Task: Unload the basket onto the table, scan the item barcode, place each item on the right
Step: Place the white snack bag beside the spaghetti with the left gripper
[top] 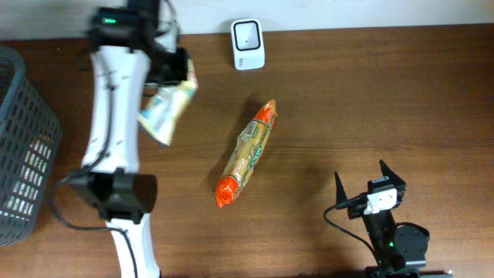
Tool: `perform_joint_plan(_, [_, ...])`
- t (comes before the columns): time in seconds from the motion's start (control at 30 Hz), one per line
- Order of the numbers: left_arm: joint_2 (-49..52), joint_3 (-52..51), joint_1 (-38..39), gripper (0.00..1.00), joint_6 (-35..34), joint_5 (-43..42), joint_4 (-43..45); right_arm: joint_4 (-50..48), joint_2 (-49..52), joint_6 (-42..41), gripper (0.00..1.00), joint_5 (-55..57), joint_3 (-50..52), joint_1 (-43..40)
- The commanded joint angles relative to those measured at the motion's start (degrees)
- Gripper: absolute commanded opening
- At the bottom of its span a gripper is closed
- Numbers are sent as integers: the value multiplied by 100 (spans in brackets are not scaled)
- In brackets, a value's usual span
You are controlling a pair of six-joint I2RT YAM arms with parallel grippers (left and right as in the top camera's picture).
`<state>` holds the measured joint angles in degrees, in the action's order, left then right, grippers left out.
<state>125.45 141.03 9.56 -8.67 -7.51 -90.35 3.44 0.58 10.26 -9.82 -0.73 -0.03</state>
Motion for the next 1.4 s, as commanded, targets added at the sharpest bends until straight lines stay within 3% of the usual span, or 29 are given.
perform_joint_plan(0.0, [98,-1517,490,0,-599,44,804,20,-37,-66,98,-26,42,-37])
perform_joint_plan(0.07, [98,-2726,787,0,-1248,44,1589,20,-37,-66,99,-26,42,-37])
perform_joint_plan(0.13, [98,-3814,1060,0,-1281,44,2649,20,-37,-66,99,-26,42,-37])
perform_joint_plan(0.17, [98,-4004,1080,23,-1281,44,2896,20,-37,-66,99,-26,42,-37])
perform_joint_plan(0.2, [98,-4009,1080,59,-1279,42,2938,20,-37,-66,99,-26,42,-37])
perform_joint_plan(0.23, [83,-3901,1058,75,-1270,44,2920,20,-37,-66,99,-26,42,-37])
perform_joint_plan(0.33, [-57,-2494,894,89,-1209,498,2273,20,-37,-66,99,-26,42,-37])
perform_joint_plan(0.37, [-140,-1816,855,99,-1209,748,1996,20,-39,-66,99,-26,42,-37])
perform_joint_plan(0.5, [-463,826,343,99,-898,946,1060,20,-39,-66,99,-26,42,-37])
perform_joint_plan(0.53, [-619,1674,-111,99,-608,960,656,20,-37,-66,98,-26,42,-37])
perform_joint_plan(0.73, [-1307,2197,-2138,99,-579,2374,-26,20,-37,-66,99,-26,42,-37])
perform_joint_plan(0.83, [-1307,2192,-3259,99,-916,2404,-131,20,-37,-66,99,-26,42,-37])
perform_joint_plan(0.93, [-1287,1906,-4339,99,-1169,2382,-155,20,-37,-66,99,-26,42,-37])
perform_joint_plan(1.07, [-1285,1060,-4651,99,-1097,2398,74,20,-37,-66,99,-26,42,-37])
perform_joint_plan(1.2, [-1285,-549,-5066,99,-1078,2811,774,20,-37,-66,99,-26,42,-37])
perform_joint_plan(1.3, [-1285,-1580,-5471,99,-385,2330,1427,20,-37,-66,99,-26,42,-37])
perform_joint_plan(1.37, [-1285,-2131,-5716,100,483,1526,2079,20,-37,-66,99,-26,42,-37])
